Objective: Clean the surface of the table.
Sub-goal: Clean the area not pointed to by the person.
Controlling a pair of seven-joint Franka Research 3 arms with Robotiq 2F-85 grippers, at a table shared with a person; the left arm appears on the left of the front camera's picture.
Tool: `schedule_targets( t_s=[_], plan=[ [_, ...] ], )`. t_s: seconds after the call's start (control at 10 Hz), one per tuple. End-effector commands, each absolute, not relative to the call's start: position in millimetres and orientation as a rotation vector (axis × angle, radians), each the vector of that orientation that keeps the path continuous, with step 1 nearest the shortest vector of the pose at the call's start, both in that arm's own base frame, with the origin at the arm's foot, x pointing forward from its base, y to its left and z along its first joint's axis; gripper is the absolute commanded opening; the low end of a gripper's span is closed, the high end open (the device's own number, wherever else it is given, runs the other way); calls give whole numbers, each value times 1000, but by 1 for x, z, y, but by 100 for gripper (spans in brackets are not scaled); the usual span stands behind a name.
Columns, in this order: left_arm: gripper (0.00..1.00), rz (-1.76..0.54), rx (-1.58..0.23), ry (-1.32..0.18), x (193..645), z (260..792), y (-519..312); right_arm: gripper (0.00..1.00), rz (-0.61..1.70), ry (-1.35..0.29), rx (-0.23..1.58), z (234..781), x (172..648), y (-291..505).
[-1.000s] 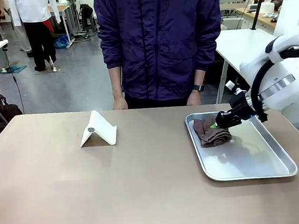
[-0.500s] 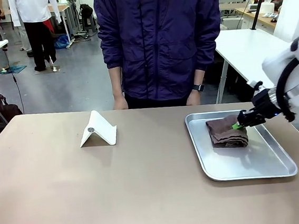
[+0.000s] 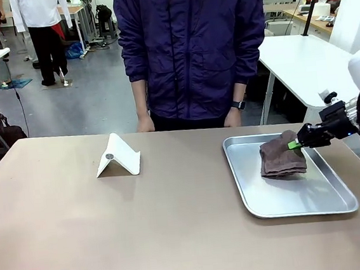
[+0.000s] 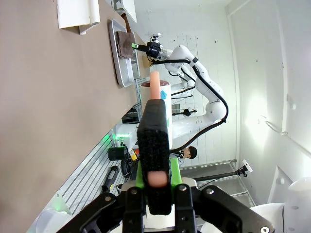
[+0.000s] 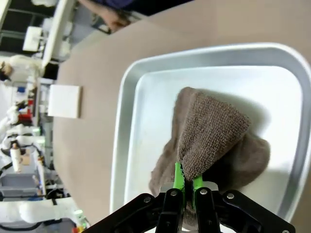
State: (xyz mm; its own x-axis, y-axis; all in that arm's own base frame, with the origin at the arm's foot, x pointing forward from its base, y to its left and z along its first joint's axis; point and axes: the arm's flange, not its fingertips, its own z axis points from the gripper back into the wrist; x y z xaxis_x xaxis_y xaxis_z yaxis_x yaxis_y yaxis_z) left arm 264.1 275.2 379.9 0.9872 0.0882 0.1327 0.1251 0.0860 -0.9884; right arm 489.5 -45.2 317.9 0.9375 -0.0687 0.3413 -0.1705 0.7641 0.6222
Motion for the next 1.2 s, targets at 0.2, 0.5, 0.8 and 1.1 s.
schedule_targets(
  t_s=[0.2,0.5,0.8,1.1],
  plan=[
    [22,-6,-1494,-181,264,384,272,7,135,-303,685,298,501,-19],
    [22,-6,-1494,-181,264,384,272,7,193,-258,672,288,511,20],
    [22,-6,-1494,-181,264,384,272,7,296,-186,597,276,521,69],
    [22,-6,-1494,-181,264,384,272,7,352,-155,599,271,528,99]
  ],
)
